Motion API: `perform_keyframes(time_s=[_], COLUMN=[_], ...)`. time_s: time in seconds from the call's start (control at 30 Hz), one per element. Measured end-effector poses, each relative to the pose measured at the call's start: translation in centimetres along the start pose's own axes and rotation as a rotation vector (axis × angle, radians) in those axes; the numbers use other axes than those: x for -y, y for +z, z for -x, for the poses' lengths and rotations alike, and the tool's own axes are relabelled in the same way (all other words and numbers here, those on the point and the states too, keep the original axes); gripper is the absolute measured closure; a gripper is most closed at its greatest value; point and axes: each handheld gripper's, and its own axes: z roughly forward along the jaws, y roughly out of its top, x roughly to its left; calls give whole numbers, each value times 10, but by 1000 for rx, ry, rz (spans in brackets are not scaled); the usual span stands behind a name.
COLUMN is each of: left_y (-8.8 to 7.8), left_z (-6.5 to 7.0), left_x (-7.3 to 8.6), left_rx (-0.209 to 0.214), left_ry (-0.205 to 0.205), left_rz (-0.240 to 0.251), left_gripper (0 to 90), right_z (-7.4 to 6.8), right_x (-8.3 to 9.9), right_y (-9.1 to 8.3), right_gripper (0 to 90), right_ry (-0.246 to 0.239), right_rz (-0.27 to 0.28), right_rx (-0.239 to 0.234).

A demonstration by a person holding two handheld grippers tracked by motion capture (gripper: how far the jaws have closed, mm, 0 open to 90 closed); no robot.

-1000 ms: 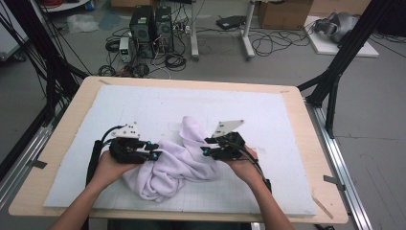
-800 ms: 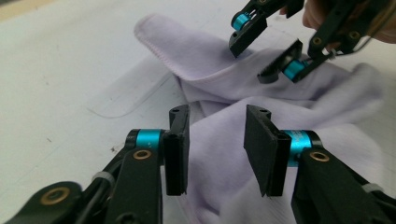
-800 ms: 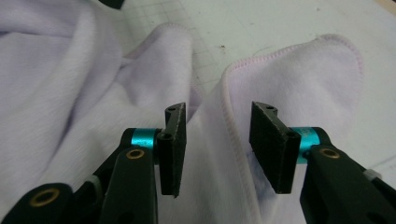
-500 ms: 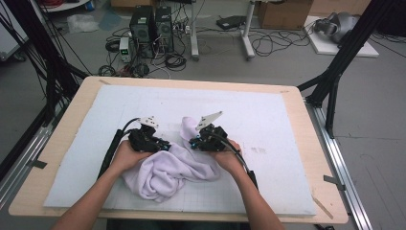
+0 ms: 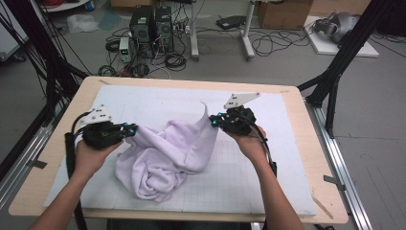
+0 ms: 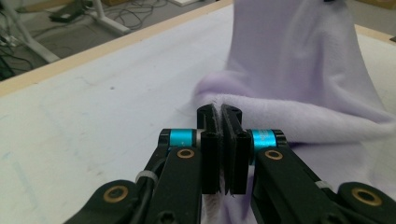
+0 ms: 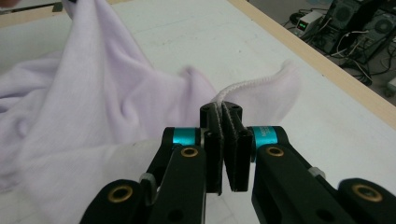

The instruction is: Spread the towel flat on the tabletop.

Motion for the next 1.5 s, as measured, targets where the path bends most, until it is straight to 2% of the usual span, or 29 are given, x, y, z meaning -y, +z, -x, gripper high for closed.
perform_keyframes(time_s=[0.03,0.07,0.1,0.17,0.2,0.23,0.27,0.3,0.37,0.43,0.47,0.5,0.57,0.63,0.67,0.7,0.77,0.8,0.83,0.87,0.93,1.0,1.07,1.17,1.3,1.4,1.43,1.47,1.5], left_y=[-6,-9,-13,-12,-10,-7,-4,-2,1,3,5,8,16,26,31,36,46,50,53,56,57,55,49,39,24,16,15,14,15], left_z=[3,5,8,11,13,14,14,13,9,5,3,2,1,4,6,9,16,19,23,26,30,32,34,39,50,59,61,62,61], left_x=[5,9,18,34,42,49,53,56,53,43,39,35,32,33,35,37,43,46,49,52,55,55,53,52,52,50,48,46,44], left_rx=[5,4,10,38,54,76,92,94,108,108,104,113,143,161,172,184,213,221,229,234,239,244,248,257,287,318,322,321,316], left_ry=[1,7,4,-12,-22,-28,-33,-42,-55,-54,-53,-57,-52,-44,-40,-30,-8,3,7,14,16,19,18,20,18,38,45,51,58], left_rz=[-10,-21,-43,-88,-109,-130,-144,-147,-136,-116,-112,-108,-112,-139,-153,-170,-202,-221,-237,-251,-254,-251,-248,-231,-196,-179,-176,-175,-171], left_gripper=[864,864,864,862,860,821,749,749,632,559,473,473,433,430,458,458,584,691,691,733,777,797,805,808,809,803,790,720,720], right_z=[-2,-5,-5,-7,-7,-3,-1,-1,2,-1,-6,-6,-17,-32,-49,-49,-64,-75,-75,-80,-83,-81,-79,-78,-84,-91,-92,-92,-92], right_x=[5,19,19,45,58,81,89,89,95,91,82,82,72,63,58,58,57,59,59,61,66,72,74,72,74,79,81,83,83], right_y=[-5,-9,-9,-11,-10,-6,-4,-4,-4,-6,-6,-6,0,10,23,23,36,50,50,56,64,67,64,51,30,15,12,8,8], right_gripper=[876,875,875,875,874,856,787,787,725,652,602,602,547,499,481,481,462,465,465,497,655,806,851,859,863,862,849,731,731], right_ry=[-2,3,3,28,54,112,144,144,166,163,145,145,105,62,21,21,-6,-54,-54,-71,-87,-71,-64,-74,-85,-92,-88,-66,-66], right_rz=[-6,-28,-28,-78,-99,-132,-156,-156,-149,-106,-60,-60,-26,-17,-31,-31,-46,-91,-91,-120,-151,-167,-164,-138,-125,-113,-114,-121,-121], right_rx=[6,6,6,9,5,-5,-11,-11,5,17,-31,-31,-98,-182,-247,-247,-302,-319,-319,-316,-312,-329,-342,-348,-365,-391,-404,-432,-432])
